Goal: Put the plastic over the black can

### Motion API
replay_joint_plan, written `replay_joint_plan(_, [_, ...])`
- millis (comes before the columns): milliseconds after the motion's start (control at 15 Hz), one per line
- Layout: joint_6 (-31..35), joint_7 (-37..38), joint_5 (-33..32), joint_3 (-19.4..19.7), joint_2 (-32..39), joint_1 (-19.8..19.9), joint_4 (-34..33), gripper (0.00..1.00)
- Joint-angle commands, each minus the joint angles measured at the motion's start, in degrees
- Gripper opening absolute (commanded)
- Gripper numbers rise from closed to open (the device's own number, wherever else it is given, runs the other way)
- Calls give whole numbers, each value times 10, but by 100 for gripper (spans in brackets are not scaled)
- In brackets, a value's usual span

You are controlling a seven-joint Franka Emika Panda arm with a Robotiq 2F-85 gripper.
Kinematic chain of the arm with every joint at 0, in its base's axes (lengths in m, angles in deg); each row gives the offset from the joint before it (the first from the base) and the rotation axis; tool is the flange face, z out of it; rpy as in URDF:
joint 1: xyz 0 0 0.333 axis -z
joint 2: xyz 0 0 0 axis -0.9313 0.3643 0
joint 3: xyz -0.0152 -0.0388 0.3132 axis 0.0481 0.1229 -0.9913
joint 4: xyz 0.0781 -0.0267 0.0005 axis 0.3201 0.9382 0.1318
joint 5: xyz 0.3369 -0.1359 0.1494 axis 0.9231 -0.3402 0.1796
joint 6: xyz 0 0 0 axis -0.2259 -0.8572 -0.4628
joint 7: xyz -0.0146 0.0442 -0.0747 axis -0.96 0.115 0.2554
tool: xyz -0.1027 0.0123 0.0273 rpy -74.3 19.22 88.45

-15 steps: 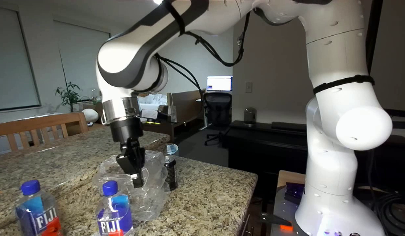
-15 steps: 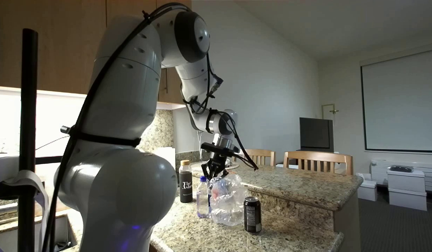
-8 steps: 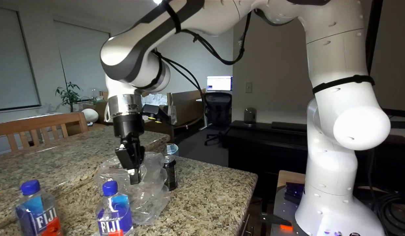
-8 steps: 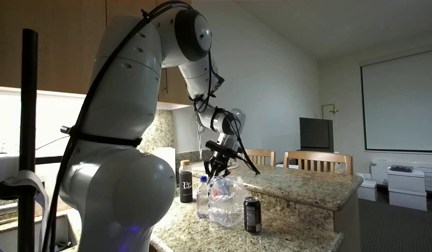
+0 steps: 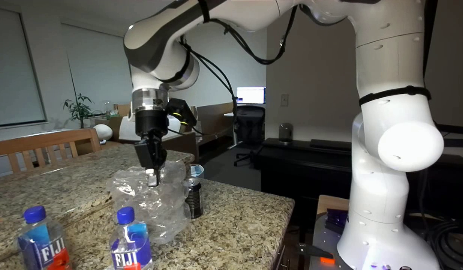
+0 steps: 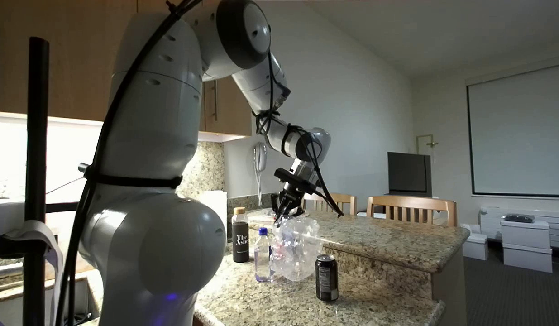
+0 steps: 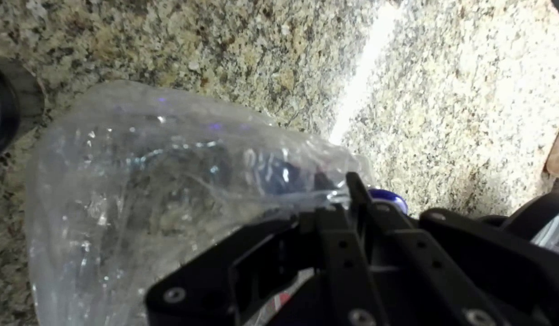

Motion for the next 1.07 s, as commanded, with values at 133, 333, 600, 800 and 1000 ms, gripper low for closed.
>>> replay_joint_plan(133, [-42, -20, 25, 13, -39, 9, -16, 10])
replay_joint_plan(333, [-53, -9, 17, 19, -54, 6, -35, 9])
replay_joint_plan(600, [-65, 4, 7, 24, -75, 4, -61, 10])
replay_joint_plan(800, [-75, 15, -4, 28, -93, 3, -75, 10])
replay_joint_plan(1000, [-81, 38, -17, 35, -112, 5, -80, 10])
